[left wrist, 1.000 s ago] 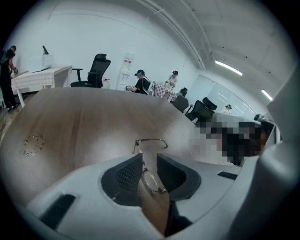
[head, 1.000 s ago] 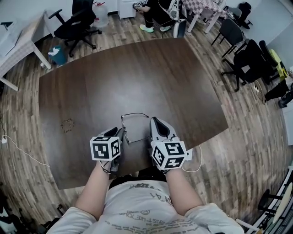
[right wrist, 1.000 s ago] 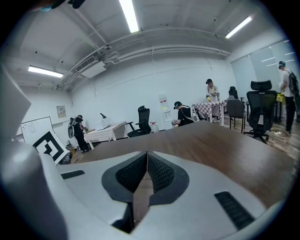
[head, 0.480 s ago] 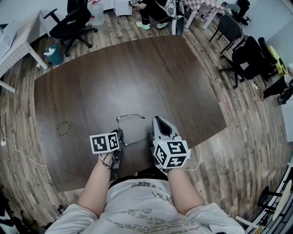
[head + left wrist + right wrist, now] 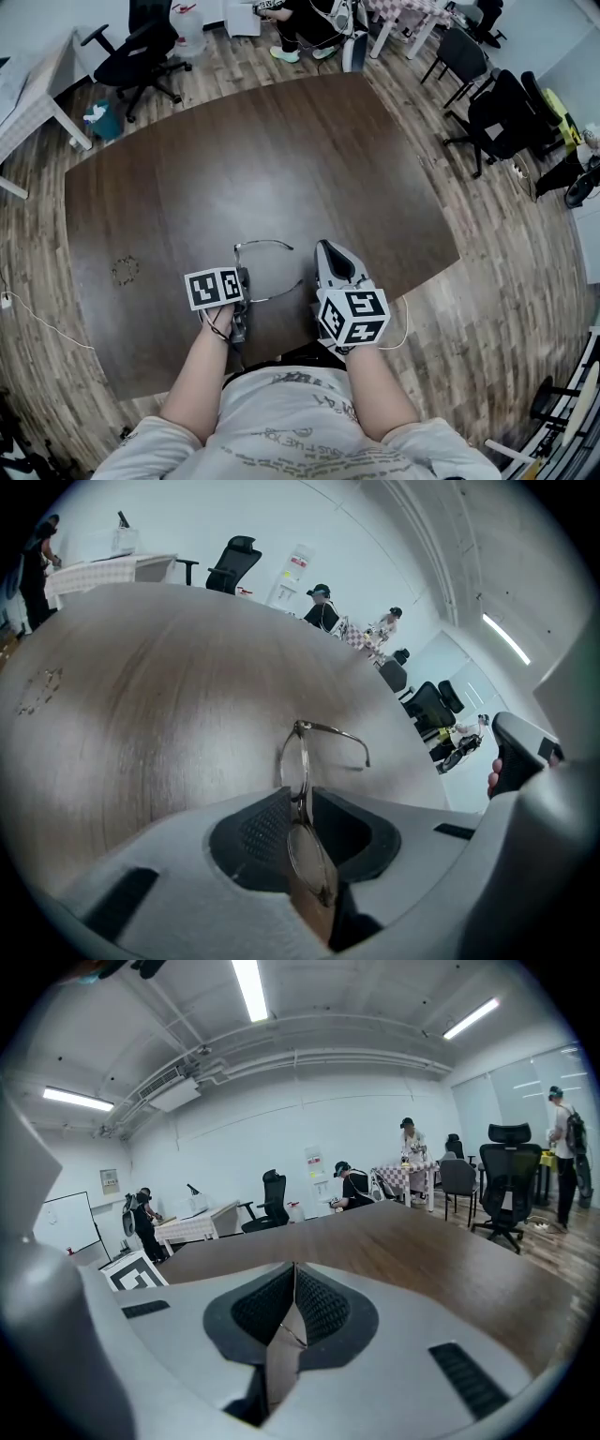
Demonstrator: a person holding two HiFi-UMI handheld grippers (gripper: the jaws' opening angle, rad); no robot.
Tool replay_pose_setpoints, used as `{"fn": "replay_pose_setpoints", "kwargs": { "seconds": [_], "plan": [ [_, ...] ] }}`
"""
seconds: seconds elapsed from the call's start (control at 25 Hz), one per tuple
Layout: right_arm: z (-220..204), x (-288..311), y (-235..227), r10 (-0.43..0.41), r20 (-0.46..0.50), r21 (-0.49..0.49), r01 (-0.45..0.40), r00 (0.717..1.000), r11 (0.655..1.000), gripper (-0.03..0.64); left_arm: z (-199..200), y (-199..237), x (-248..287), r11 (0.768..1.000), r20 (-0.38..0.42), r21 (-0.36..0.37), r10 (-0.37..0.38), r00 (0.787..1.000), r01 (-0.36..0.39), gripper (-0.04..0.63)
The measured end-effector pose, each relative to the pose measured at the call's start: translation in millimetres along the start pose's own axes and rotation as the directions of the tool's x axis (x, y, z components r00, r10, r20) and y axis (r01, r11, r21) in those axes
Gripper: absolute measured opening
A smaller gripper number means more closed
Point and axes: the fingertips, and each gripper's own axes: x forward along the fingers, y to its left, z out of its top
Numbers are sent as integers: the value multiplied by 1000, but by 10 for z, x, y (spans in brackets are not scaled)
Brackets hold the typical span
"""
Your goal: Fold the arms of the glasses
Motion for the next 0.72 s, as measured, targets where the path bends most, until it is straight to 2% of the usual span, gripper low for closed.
{"fn": "replay_pose_setpoints", "kwargs": {
  "seconds": [0.12, 0.36, 0.52, 0.72],
  "plan": [
    [-5, 3, 14, -1, -4, -2, 1, 1000, 1000, 15, -1, 16, -1, 1000, -11, -3, 8, 1000, -8, 49],
    [40, -32, -48, -13, 3, 0, 13, 1000, 1000, 15, 55, -29, -54, 999, 9, 25, 20, 1000, -20, 44],
    [40, -48, 5, -9, 10, 0, 9, 1000, 1000, 15, 158, -40, -150, 999, 58, 31, 10, 998, -12, 43],
    [42, -77, 141, 13, 21, -2, -13, 1000, 1000, 15, 361, -88, -362, 999, 157, 28, -23, 987, 18, 43]
  ]
}}
